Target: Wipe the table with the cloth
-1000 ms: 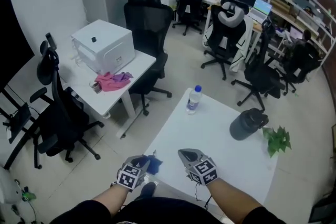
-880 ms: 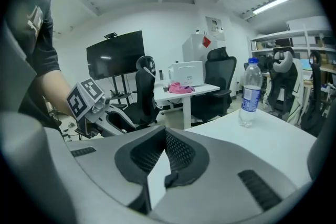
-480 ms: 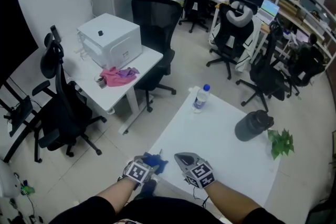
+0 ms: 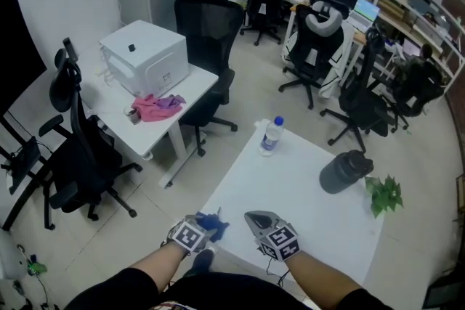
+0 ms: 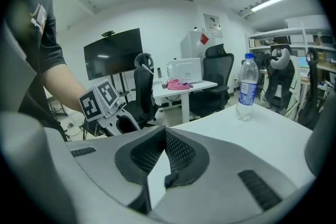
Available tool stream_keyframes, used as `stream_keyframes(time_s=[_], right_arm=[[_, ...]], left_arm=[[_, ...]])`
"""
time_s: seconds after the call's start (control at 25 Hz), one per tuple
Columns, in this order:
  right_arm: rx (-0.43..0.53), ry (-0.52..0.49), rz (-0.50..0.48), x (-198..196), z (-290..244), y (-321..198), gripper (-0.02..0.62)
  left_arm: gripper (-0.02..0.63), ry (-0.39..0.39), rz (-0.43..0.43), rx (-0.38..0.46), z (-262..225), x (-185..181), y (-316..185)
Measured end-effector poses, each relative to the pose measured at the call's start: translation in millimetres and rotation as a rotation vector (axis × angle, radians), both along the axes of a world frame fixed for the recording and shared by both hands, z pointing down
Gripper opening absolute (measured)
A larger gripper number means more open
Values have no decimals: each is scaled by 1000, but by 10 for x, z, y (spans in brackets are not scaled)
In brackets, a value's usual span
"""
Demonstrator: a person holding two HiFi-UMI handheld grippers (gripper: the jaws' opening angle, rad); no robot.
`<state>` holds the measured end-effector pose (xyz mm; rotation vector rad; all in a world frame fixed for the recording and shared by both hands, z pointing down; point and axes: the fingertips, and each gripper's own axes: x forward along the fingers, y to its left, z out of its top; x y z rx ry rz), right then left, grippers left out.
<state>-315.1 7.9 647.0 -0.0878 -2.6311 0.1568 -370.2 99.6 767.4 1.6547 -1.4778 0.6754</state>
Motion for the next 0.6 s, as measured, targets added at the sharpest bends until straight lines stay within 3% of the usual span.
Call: stream_keyframes(time_s=[0.2, 0.36, 0.6], right_arm=[[4, -4, 43, 128, 9, -123, 12], [5, -7, 81, 266, -14, -198, 12], [8, -20, 155, 514, -76, -417, 12]], left_arm=[[229, 13, 43, -55, 24, 13, -23], [187, 74, 86, -115, 16, 90, -22], [149, 77, 34, 4, -271, 150, -417]])
